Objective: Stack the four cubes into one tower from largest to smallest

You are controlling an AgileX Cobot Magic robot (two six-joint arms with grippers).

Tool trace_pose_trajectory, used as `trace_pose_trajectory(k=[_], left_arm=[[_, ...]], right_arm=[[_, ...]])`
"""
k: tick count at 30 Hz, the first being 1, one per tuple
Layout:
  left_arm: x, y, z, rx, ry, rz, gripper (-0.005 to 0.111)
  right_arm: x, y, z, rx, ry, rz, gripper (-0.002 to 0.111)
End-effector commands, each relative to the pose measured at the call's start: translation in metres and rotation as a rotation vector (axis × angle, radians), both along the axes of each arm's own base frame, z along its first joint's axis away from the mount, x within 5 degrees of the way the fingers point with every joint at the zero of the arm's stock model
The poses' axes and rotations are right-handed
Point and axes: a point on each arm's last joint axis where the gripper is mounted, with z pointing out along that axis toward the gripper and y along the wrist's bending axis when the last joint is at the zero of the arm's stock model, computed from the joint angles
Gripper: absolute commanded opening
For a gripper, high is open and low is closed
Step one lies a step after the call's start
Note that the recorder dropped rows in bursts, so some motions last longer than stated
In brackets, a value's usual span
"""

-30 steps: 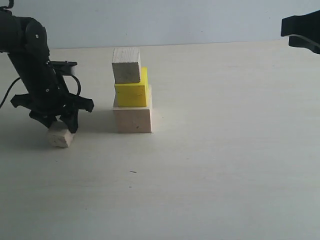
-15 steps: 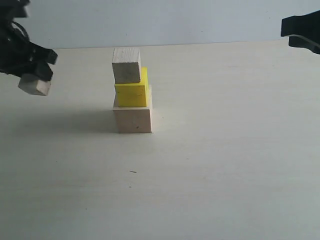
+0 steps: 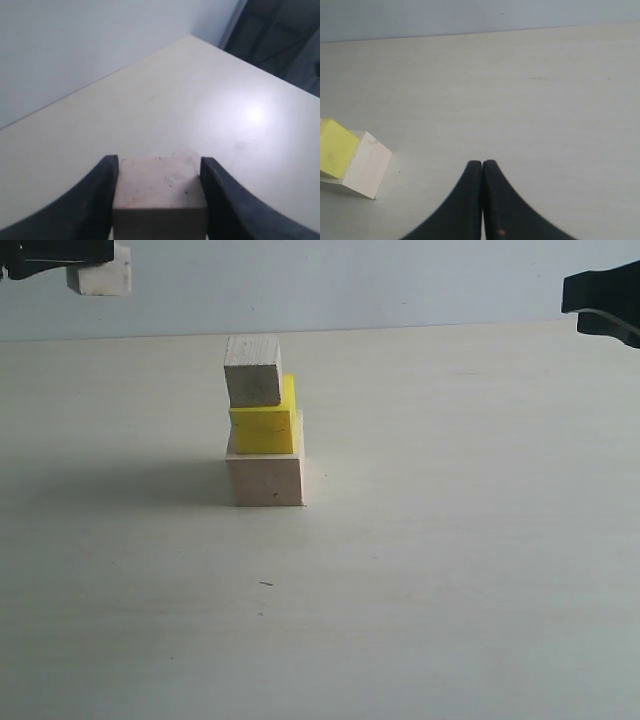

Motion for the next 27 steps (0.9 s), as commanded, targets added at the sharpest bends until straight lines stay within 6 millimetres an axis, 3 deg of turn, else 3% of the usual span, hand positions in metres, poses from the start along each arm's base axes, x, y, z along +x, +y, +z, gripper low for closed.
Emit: trace_pose_trajectory(k=[1, 7, 17, 27], left_arm=[[-0.006, -0.004, 0.008, -0.074, -0.062, -0.083, 0.0], [0.0, -0.008, 0.001, -0.068, -0.167, -0.109, 0.0], [0.016, -0.046, -0.038, -0.086, -0.181, -0.218, 0.0], [0.015, -0.077, -0.03, -0.117, -0.278, -0.283, 0.0]], right_arm=[[-0.001, 0.0, 0.001, 0.002, -0.007, 0.002, 0.0], [-0.001, 0.0, 0.001, 0.01, -0.002, 0.002, 0.0], [-0.001, 0.0, 0.001, 0.0, -0.008, 0.01, 0.0], [-0.001, 0.0, 0.001, -0.006, -0.015, 0.013, 0.0]])
